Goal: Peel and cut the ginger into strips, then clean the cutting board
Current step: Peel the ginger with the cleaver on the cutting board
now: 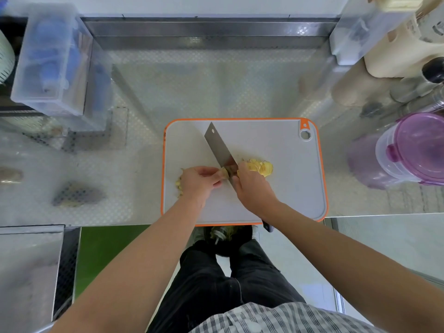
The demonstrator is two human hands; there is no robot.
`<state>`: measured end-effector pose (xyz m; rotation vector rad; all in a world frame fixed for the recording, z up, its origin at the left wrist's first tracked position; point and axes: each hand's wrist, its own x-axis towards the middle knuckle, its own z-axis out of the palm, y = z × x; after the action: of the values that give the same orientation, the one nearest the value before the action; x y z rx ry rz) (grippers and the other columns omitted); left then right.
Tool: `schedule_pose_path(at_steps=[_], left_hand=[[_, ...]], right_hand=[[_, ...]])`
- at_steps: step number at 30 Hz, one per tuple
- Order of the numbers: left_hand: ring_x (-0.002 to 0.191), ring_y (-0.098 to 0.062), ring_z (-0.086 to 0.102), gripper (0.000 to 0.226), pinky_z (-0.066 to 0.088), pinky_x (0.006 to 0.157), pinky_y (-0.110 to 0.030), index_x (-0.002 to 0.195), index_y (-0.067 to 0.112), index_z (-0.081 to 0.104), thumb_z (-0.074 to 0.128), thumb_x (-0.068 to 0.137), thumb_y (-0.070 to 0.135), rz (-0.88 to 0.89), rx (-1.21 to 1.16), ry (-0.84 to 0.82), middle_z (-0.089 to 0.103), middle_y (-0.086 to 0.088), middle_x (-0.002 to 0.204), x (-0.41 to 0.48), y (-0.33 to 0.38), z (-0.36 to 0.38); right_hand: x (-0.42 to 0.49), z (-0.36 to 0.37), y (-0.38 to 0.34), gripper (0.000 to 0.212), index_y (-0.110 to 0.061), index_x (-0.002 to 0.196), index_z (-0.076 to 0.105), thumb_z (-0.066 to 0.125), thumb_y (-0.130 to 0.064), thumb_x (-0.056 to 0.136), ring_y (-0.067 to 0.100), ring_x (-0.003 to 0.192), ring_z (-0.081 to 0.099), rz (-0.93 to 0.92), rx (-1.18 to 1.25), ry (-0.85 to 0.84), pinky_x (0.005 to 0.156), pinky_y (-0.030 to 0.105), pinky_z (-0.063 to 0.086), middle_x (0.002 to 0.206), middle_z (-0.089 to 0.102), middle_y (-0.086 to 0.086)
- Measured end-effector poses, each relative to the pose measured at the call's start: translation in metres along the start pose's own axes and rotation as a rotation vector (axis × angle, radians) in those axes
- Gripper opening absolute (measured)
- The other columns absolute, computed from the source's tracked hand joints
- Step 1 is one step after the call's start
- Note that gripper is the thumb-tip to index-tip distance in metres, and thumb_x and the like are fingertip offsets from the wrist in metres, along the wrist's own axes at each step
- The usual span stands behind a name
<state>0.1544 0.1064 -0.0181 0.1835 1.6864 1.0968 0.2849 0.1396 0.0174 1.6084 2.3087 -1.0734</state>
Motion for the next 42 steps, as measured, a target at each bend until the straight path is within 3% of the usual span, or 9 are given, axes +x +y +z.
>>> schedule_pose_path(at_steps=[4, 8, 13, 23, 28, 30, 37, 42], left_hand=[[0.073, -0.022, 0.066, 0.013, 0.058, 0.061, -0.02, 0.088, -0.007, 0.067, 0.074, 0.077, -0.006, -0.014, -0.009, 0.014, 0.067, -0.012, 0.078, -0.001, 0.0, 0.001], [0.071, -0.02, 0.065, 0.015, 0.057, 0.059, -0.019, 0.09, -0.008, 0.067, 0.074, 0.076, -0.007, -0.012, -0.011, 0.015, 0.066, -0.012, 0.078, -0.001, 0.0, 0.002], [0.067, -0.019, 0.065, 0.012, 0.057, 0.06, -0.018, 0.085, -0.003, 0.069, 0.076, 0.075, -0.005, -0.013, -0.004, 0.023, 0.067, -0.01, 0.075, 0.0, 0.0, 0.001], [0.068, -0.018, 0.066, 0.014, 0.06, 0.066, -0.025, 0.086, -0.004, 0.069, 0.077, 0.074, -0.005, -0.02, 0.001, 0.029, 0.068, -0.011, 0.077, 0.002, -0.001, 0.0], [0.066, -0.019, 0.064, 0.013, 0.057, 0.059, -0.019, 0.086, -0.006, 0.069, 0.076, 0.074, -0.006, -0.002, -0.003, 0.035, 0.066, -0.01, 0.074, 0.001, -0.001, 0.0], [0.067, -0.02, 0.065, 0.016, 0.057, 0.059, -0.018, 0.088, -0.007, 0.069, 0.076, 0.074, -0.005, -0.001, 0.008, 0.037, 0.067, -0.011, 0.076, 0.001, -0.001, 0.0], [0.071, -0.02, 0.067, 0.012, 0.059, 0.066, -0.022, 0.084, -0.002, 0.07, 0.077, 0.074, -0.004, -0.006, 0.016, 0.034, 0.068, -0.011, 0.079, 0.001, -0.001, -0.001], [0.071, -0.022, 0.066, 0.011, 0.058, 0.063, -0.02, 0.081, 0.0, 0.069, 0.077, 0.074, -0.004, 0.0, 0.011, 0.023, 0.068, -0.011, 0.078, 0.0, 0.0, 0.0]], right_hand=[[-0.001, -0.019, 0.001, 0.011, -0.009, 0.099, 0.037, 0.037, -0.019, 0.1, 0.025, 0.057, 0.043, -0.058, 0.016, 0.075, 0.048, 0.033, 0.027, 0.066, 0.045, 0.003], [-0.014, -0.025, 0.003, 0.013, -0.014, 0.094, 0.03, 0.037, -0.023, 0.101, 0.018, 0.053, 0.037, -0.067, -0.038, 0.043, 0.046, 0.028, 0.021, 0.063, 0.039, -0.002], [-0.02, -0.019, 0.002, 0.019, -0.005, 0.112, 0.037, 0.037, -0.02, 0.1, 0.03, 0.061, 0.044, -0.052, -0.078, 0.009, 0.055, 0.032, 0.031, 0.068, 0.041, 0.005], [-0.022, -0.02, 0.003, 0.034, -0.004, 0.131, 0.031, 0.036, -0.019, 0.101, 0.027, 0.063, 0.042, -0.047, -0.072, 0.002, 0.058, 0.033, 0.032, 0.063, 0.034, -0.003], [-0.024, -0.014, 0.003, 0.009, -0.011, 0.103, 0.033, 0.036, -0.019, 0.1, 0.03, 0.064, 0.044, -0.066, -0.097, -0.005, 0.048, 0.031, 0.023, 0.062, 0.036, 0.0], [-0.025, -0.013, 0.003, 0.01, -0.014, 0.097, 0.027, 0.035, -0.019, 0.1, 0.029, 0.064, 0.042, -0.06, -0.091, -0.003, 0.047, 0.03, 0.021, 0.062, 0.036, 0.001], [-0.024, -0.019, 0.002, 0.009, -0.014, 0.098, 0.028, 0.035, -0.019, 0.1, 0.026, 0.061, 0.04, -0.053, -0.095, 0.004, 0.046, 0.028, 0.019, 0.065, 0.038, 0.002], [-0.024, -0.017, -0.001, 0.008, -0.013, 0.098, 0.03, 0.037, -0.017, 0.099, 0.022, 0.057, 0.037, -0.021, -0.081, -0.004, 0.046, 0.027, 0.019, 0.064, 0.037, 0.001]])
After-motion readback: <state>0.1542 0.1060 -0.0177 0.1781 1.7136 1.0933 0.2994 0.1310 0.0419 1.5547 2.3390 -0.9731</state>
